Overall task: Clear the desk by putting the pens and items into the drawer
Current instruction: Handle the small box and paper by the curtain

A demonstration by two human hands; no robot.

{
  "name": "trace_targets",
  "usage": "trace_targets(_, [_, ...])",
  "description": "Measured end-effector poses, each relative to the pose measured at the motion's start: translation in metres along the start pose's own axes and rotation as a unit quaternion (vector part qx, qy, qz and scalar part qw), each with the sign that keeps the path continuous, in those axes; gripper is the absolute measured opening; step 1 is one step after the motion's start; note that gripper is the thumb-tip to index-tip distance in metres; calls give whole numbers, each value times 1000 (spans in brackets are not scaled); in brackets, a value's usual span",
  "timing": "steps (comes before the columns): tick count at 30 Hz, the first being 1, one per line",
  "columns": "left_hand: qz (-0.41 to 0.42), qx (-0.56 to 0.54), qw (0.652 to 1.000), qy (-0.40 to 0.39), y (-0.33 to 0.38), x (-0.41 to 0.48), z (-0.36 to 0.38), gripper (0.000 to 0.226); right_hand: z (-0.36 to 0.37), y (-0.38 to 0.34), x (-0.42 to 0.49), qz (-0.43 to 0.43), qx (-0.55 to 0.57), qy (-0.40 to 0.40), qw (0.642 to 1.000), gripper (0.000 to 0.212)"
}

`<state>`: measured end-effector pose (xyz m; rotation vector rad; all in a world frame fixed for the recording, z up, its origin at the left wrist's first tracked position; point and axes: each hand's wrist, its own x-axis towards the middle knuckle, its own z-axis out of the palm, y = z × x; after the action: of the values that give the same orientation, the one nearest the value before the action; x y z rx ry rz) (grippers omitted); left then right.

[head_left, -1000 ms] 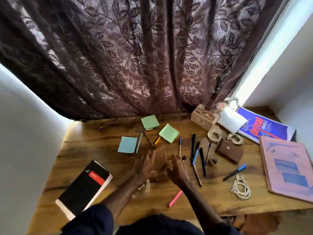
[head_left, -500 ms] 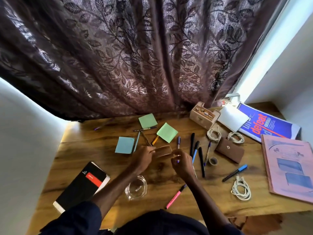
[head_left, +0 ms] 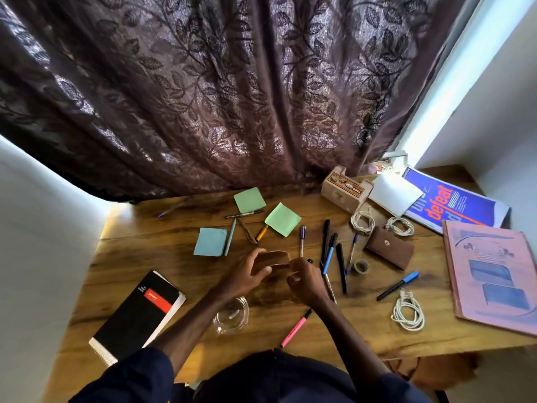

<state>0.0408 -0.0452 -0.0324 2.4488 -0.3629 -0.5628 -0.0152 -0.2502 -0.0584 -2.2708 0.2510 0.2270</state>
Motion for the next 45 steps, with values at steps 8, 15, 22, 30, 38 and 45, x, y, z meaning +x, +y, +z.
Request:
trace_targets(8, [40,26,999,8,2,-1,-7,59,0,-11,-13,-13,-14,3,1000,38])
trace_targets(15, [56,44,997,18,3,-3,-10,58,-3,-20,-26,-18,-31,-15,999,48])
trace_targets(22, [63,49,997,3,-3,3,-14,58,-4,-20,-27,5,-41,-42,998,57])
trace_targets(30, [52,74,996,-6,2,5,-11,77,-17,-23,-19,37,-29,-7,999,59])
trace_targets(38, [110,22,992,60,23,11,-15,90,-39,-32,0,38,-12,30,999,50])
trace_targets(45, [129,-4,987,93,61,40,-14,70,-78,-20,21,43,23,56,997,39])
